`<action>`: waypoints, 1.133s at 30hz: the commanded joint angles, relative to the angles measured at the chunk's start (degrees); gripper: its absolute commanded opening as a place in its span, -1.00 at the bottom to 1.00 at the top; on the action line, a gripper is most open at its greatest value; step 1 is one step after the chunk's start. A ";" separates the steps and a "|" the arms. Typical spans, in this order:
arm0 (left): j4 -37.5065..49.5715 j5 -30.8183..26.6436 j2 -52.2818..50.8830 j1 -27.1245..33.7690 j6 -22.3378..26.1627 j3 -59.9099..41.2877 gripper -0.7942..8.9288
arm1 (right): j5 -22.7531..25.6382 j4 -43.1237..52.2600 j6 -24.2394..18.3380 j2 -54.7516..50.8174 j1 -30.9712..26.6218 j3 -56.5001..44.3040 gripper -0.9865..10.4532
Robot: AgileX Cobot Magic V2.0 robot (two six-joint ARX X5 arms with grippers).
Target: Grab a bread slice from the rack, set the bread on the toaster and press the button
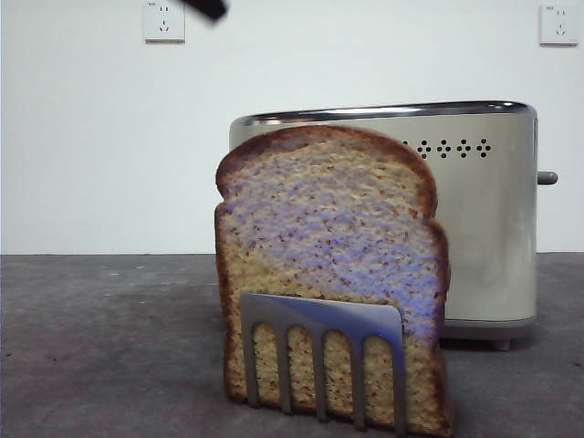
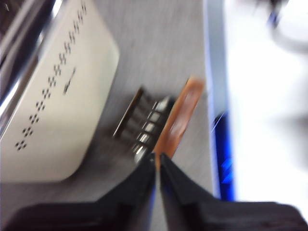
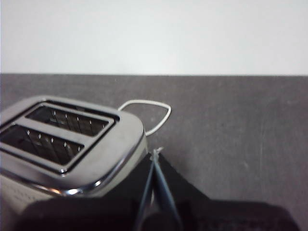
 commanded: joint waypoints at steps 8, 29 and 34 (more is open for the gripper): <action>-0.24 -11.47 5.55 -6.08 8.87 -0.02 0.02 | -0.70 -0.55 -2.40 2.10 0.02 0.33 -0.84; 6.16 -11.65 14.40 -12.04 8.79 -0.02 0.19 | -0.72 -1.81 -3.65 3.98 0.02 0.33 -0.84; 7.41 -11.91 16.92 -12.04 8.79 -0.02 -0.15 | -0.70 -2.40 -3.65 4.07 0.02 0.33 -0.84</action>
